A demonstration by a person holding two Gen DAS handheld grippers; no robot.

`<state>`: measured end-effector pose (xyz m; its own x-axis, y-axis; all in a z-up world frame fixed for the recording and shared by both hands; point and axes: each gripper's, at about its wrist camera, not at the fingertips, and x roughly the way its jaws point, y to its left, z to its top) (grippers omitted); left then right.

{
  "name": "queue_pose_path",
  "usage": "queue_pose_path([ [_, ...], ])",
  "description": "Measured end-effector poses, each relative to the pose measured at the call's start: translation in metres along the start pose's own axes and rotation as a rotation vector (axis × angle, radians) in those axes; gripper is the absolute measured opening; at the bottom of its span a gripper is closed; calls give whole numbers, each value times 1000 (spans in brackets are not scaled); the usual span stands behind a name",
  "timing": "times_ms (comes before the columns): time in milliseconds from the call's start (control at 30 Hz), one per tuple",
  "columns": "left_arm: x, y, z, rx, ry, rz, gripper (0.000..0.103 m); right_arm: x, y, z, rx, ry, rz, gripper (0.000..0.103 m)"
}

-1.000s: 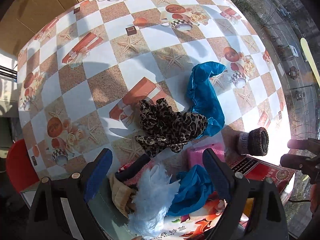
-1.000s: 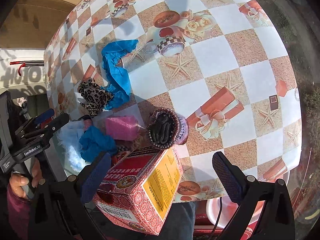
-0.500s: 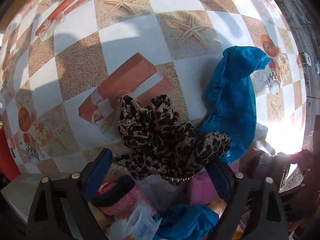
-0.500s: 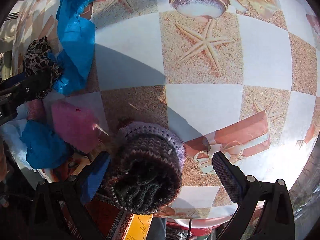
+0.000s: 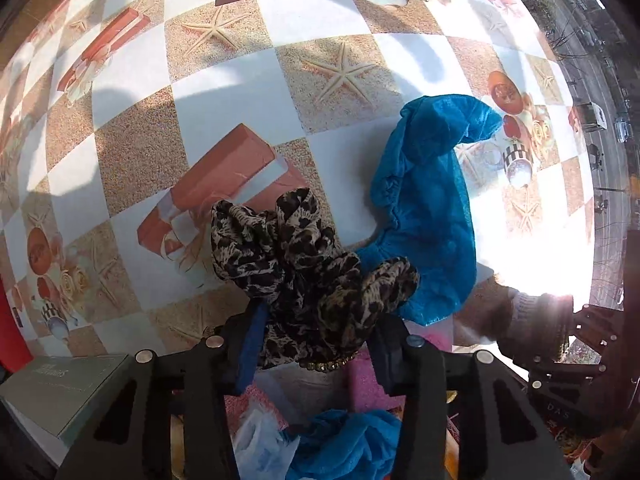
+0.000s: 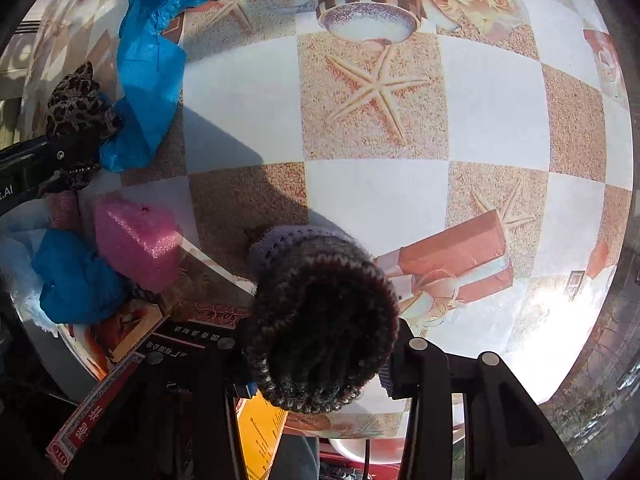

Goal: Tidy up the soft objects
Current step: 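Grasp the leopard scrunchie with the left tool while the right tool grasps the knitted hat, then carry the leopard scrunchie and knitted hat with both tools over the white box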

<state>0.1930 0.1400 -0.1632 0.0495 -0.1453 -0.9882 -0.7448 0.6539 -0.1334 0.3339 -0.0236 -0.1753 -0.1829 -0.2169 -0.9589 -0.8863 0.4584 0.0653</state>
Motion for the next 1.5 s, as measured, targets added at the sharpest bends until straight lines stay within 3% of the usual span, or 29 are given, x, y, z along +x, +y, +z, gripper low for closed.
queue_pose_path([
  [167,-50,-5,-18,-23,-165,6,49,-33,-25,-19,75,-134,108,44],
  [300,-96,-17,-42,15,-293,24,49,-68,-47,-38,97,-224,167,44],
  [433,-135,-43,-58,48,-388,19,49,-108,-45,-46,71,-295,212,44],
  [567,-166,-54,-96,45,-449,20,49,-139,-27,-53,13,-344,246,44],
  [767,-187,-36,-159,-23,-502,4,49,-153,52,-62,-122,-367,256,44],
  [1000,-201,7,-235,-75,-554,50,49,-153,135,-95,-258,-386,283,44],
  [1333,-198,93,-347,-249,-563,80,49,-124,254,-142,-397,-362,304,44],
  [1500,-191,120,-382,-355,-549,146,49,-116,311,-155,-518,-346,291,44],
])
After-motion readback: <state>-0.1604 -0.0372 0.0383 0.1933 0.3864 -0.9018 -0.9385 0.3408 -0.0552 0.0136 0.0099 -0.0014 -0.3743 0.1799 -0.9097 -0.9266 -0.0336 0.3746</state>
